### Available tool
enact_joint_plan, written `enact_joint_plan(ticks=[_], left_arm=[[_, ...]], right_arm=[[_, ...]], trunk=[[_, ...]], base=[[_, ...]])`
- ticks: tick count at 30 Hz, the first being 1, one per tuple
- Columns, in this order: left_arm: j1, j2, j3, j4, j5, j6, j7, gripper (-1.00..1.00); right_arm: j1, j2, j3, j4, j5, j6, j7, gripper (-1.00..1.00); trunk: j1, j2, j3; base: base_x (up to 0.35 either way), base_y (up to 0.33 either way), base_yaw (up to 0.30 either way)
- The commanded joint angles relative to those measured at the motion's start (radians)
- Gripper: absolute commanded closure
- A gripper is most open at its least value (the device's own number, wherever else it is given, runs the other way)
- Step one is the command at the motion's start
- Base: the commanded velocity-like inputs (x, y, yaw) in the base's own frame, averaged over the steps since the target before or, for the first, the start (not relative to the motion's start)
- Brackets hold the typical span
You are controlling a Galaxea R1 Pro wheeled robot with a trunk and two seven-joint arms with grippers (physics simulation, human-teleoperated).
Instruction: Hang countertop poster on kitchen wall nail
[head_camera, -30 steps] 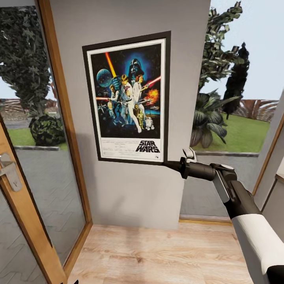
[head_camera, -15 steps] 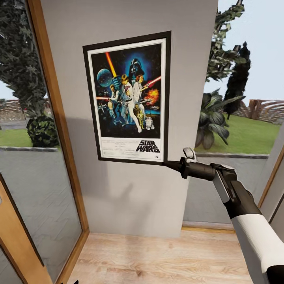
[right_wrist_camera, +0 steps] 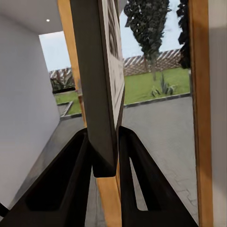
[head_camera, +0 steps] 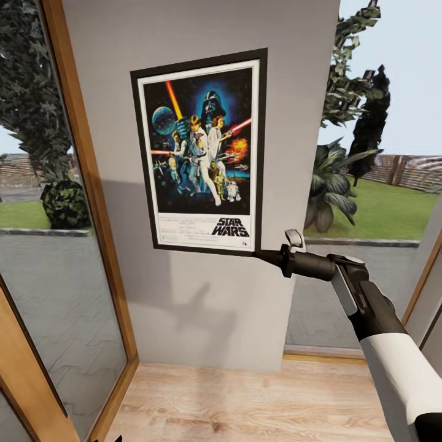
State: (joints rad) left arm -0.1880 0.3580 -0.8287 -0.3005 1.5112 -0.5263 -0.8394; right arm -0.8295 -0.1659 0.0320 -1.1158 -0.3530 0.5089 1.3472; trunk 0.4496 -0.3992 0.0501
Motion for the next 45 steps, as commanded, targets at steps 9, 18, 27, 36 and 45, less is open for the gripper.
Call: enact_joint_plan(ticks=[9,18,27,36,45], left_arm=[[-0.001,0.001,-0.008,0.0,0.011,-0.003,-0.003,-1.0],[-0.001,0.0,-0.007,0.0,0.011,-0.003,-0.003,-1.0],[-0.001,0.001,-0.008,0.0,0.011,-0.003,-0.003,-1.0],[-0.001,0.0,-0.007,0.0,0.011,-0.003,-0.003,-1.0],[-0.001,0.001,-0.007,0.0,0.011,-0.003,-0.003,-1.0]], right_arm=[[0.0,0.001,0.002,-0.006,-0.009,0.017,-0.001,1.0],[-0.001,0.003,0.002,-0.008,-0.011,0.019,-0.002,1.0],[-0.008,0.004,0.002,-0.011,-0.011,0.019,-0.006,1.0],[-0.018,0.005,0.002,-0.016,-0.012,0.02,-0.008,1.0],[-0.019,0.005,0.002,-0.016,-0.012,0.02,-0.008,1.0]], trunk=[[0.0,-0.001,0.0],[0.0,-0.001,0.0],[0.0,-0.001,0.0],[0.0,-0.001,0.0],[0.0,-0.001,0.0]], base=[[0.0,0.0,0.0],[0.0,0.0,0.0],[0.0,0.0,0.0],[0.0,0.0,0.0],[0.0,0.0,0.0]])
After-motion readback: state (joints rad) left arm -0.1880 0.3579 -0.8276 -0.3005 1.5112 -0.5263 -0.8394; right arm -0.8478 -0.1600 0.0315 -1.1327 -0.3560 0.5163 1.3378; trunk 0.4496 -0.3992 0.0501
